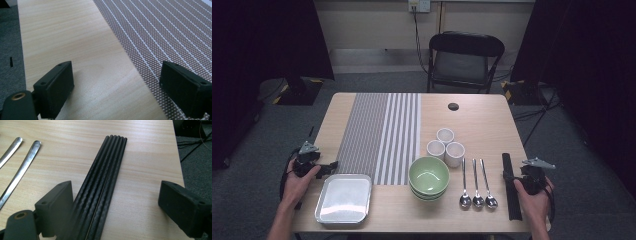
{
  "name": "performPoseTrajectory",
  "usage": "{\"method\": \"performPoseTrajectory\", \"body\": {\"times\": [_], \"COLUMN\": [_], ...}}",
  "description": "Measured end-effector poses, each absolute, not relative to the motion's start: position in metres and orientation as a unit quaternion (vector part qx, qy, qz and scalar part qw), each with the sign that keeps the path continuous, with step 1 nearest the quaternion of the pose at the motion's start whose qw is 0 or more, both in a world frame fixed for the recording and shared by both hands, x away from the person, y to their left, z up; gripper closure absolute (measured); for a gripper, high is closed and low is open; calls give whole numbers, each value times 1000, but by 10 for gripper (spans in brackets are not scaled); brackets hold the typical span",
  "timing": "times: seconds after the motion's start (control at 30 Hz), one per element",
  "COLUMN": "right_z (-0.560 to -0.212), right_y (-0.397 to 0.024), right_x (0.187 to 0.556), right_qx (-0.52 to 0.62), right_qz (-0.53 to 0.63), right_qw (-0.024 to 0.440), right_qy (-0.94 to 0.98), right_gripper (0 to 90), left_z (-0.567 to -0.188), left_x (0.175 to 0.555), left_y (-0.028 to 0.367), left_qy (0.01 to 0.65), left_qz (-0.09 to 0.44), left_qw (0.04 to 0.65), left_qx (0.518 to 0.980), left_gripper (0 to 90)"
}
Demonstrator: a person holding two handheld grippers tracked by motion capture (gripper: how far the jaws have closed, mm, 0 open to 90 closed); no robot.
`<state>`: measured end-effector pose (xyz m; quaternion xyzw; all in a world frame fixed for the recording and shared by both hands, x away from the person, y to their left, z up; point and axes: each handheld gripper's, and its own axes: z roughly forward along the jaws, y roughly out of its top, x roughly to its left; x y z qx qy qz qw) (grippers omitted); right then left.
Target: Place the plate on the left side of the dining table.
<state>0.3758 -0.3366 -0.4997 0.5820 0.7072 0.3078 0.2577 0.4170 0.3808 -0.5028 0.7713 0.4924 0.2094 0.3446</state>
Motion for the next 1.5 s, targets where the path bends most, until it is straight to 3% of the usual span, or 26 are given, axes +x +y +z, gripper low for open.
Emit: {"method": "performPoseTrajectory", "body": {"times": [0.43,0.6,0.77,0.8,0.93,1.5], "right_z": [-499,-493,-484,-482,-474,-435], "right_y": [-336,-335,-330,-329,-322,-287], "right_x": [378,376,371,371,367,337], "right_qx": [586,580,577,575,563,522], "right_qz": [304,306,311,313,323,391], "right_qw": [256,241,239,232,225,231], "right_qy": [706,715,716,720,727,722], "right_gripper": [120,242,223,239,245,321], "left_z": [-499,-494,-482,-475,-464,-452], "left_x": [416,416,412,410,407,372], "left_y": [381,377,372,373,371,365], "left_qy": [495,490,477,480,484,452], "left_qz": [200,181,206,186,169,172], "left_qw": [334,330,310,357,390,408], "left_qx": [777,786,796,780,765,774], "left_gripper": [157,184,194,194,221,235]}}
